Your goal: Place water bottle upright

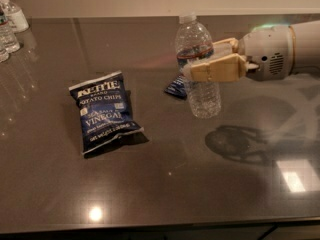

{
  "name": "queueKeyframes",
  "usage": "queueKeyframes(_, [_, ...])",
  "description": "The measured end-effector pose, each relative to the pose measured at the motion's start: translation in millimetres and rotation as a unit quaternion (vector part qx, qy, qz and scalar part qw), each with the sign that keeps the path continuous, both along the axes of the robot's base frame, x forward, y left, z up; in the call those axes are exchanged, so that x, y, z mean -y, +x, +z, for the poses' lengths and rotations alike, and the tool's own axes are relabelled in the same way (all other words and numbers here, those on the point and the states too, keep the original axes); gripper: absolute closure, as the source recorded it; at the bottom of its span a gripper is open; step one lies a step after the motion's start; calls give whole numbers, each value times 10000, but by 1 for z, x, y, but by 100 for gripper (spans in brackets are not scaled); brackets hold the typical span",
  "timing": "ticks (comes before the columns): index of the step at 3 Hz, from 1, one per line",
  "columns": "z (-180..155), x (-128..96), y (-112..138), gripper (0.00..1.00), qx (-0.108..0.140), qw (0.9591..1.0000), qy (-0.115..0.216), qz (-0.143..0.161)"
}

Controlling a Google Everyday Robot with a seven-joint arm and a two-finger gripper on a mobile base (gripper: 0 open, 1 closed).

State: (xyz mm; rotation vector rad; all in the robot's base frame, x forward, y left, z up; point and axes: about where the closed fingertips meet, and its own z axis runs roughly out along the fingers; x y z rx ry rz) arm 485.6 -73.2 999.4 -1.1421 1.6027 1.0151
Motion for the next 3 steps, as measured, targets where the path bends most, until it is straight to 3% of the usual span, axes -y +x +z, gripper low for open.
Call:
queueKeyframes(2, [-20,8,5,100,104,9962,827,263])
queueKeyframes(3, [-41,10,11,100,246,9936,995,472])
